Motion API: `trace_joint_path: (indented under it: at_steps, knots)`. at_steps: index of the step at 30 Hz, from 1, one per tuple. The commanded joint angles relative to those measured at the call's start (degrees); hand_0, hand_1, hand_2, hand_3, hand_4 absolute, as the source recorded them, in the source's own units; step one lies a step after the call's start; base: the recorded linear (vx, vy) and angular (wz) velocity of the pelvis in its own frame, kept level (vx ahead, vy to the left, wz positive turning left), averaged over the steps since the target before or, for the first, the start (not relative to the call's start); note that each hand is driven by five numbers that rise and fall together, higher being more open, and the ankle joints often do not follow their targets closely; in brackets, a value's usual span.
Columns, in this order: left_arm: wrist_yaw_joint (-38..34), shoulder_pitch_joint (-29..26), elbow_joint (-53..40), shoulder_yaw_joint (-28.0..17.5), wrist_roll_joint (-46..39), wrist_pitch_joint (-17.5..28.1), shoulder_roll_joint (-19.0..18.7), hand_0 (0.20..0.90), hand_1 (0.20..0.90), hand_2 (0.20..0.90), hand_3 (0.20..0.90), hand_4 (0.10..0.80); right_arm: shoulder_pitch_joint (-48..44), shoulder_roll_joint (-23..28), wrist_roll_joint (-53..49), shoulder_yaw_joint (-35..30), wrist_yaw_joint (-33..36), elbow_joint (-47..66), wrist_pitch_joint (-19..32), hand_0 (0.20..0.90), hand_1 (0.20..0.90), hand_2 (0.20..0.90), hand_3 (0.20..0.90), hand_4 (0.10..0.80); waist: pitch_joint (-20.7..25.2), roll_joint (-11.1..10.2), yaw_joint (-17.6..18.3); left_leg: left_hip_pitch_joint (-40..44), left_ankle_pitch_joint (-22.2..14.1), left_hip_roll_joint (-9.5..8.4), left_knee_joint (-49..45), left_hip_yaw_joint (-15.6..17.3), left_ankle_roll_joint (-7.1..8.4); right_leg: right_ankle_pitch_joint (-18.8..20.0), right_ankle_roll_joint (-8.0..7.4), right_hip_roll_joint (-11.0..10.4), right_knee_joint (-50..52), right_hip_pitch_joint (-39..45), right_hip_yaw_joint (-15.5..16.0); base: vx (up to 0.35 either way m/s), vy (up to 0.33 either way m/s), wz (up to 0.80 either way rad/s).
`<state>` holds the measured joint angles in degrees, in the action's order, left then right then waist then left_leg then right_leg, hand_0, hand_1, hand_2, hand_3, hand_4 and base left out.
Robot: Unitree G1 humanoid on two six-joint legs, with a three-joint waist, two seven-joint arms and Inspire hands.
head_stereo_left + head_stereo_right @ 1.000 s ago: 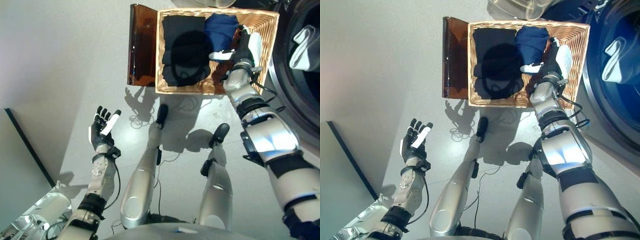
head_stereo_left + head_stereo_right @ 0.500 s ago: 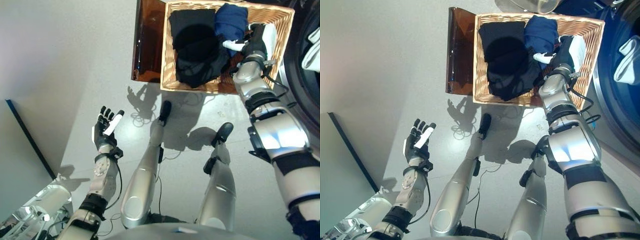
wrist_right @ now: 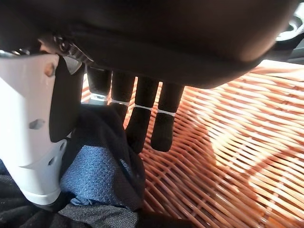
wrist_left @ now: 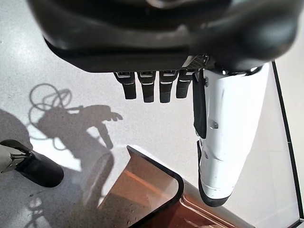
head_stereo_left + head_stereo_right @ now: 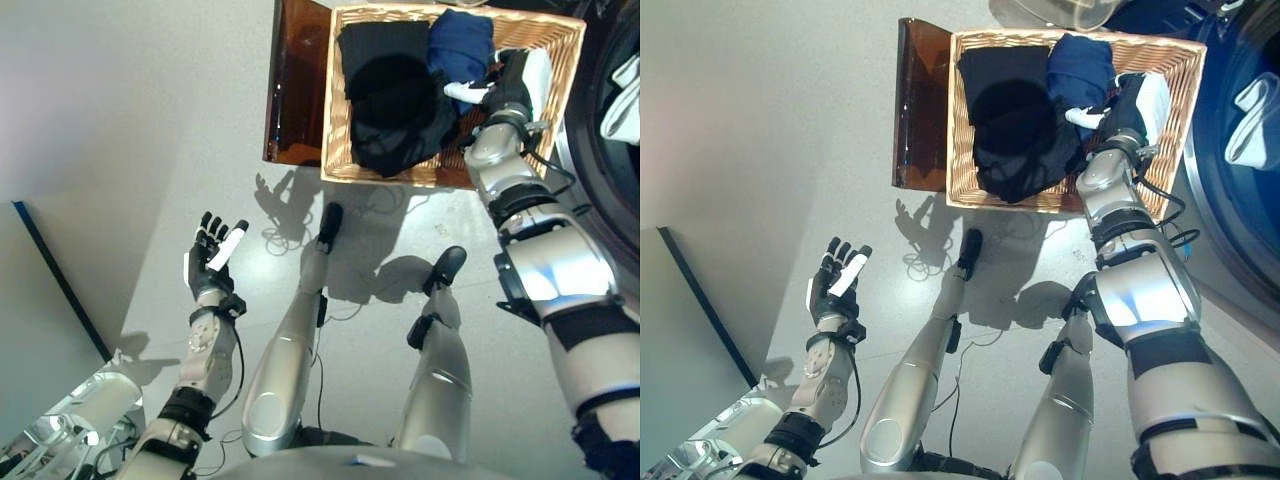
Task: Pick up the clothes and place them into the washing machine
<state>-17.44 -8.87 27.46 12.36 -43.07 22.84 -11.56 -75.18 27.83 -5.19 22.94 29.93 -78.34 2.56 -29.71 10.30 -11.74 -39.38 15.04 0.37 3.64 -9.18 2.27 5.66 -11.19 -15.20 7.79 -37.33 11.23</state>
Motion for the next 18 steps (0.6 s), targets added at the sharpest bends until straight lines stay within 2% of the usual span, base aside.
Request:
trace_joint_path:
  at_steps: [1,18]
  knots:
    - [-0.48,1.86,-2.46,0.15,-0.31,3.66,-2.64,0.900,0.900,0.900,0.900,0.800,-5.94,-0.84,-2.67,3.11,1.75,4.66,4.78,0.200,0.200,0.200,0.200,0.300,-0.09,1.90,0.30,2.06,-2.69,-2.06,1.36,3.50,2.40,-4.11,0.94,-0.06,1.66,2.49,-4.79,0.000,0.000,0.00]
    - [-0.91,2.04,2.29,-2.35,-1.25,2.58,-2.16,0.900,0.900,0.900,0.900,0.800,6.86,-8.17,-12.46,-5.46,2.31,21.52,9.98,0.200,0.200,0.200,0.200,0.300,-0.09,-2.27,3.68,7.63,-3.95,-0.64,1.24,7.00,2.38,-2.00,0.85,1.17,-2.17,8.25,-5.37,0.013,-0.010,-0.09]
